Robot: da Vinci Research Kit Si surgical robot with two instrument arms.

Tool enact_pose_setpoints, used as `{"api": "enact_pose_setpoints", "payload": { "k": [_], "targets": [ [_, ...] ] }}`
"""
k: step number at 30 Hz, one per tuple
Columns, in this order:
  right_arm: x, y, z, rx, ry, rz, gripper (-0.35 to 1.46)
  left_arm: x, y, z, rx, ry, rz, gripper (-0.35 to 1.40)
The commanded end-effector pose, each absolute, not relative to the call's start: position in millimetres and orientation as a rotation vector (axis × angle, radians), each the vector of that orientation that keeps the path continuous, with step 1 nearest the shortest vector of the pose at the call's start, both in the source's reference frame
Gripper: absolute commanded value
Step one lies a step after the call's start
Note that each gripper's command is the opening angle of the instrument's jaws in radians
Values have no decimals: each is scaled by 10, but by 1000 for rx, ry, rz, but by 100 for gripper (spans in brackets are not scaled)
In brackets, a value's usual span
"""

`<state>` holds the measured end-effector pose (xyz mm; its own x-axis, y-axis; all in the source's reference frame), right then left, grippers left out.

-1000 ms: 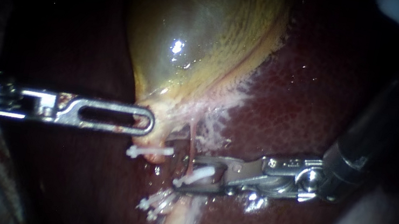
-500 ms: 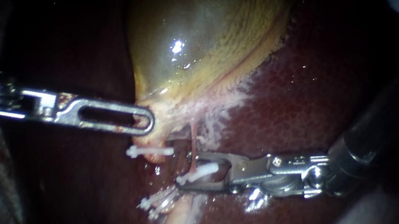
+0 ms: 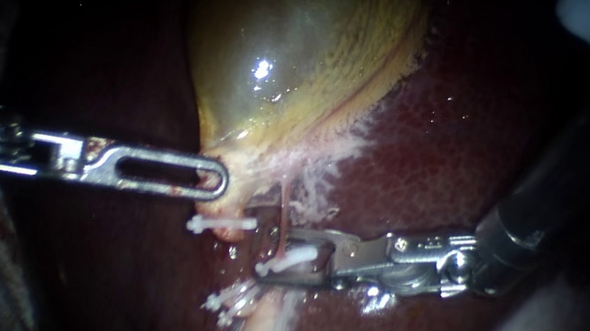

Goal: Going back first clip right tube

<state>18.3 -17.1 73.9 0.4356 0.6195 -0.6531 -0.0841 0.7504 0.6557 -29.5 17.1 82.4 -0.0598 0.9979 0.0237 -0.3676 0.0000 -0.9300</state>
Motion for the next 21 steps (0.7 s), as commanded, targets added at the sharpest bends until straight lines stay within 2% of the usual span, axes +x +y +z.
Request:
{"api": "enact_pose_setpoints", "payload": {
  "k": [1,14,21],
  "targets": [
    [185,-173,740,593,1037,472,51,-295,171,824,-888,-976,1401,-35],
    [195,-176,741,586,1037,470,53,-295,171,824,-888,-976,1401,-35],
    [205,-180,740,500,1061,343,55,-296,171,824,-888,-976,1401,-35]
  ]
}}
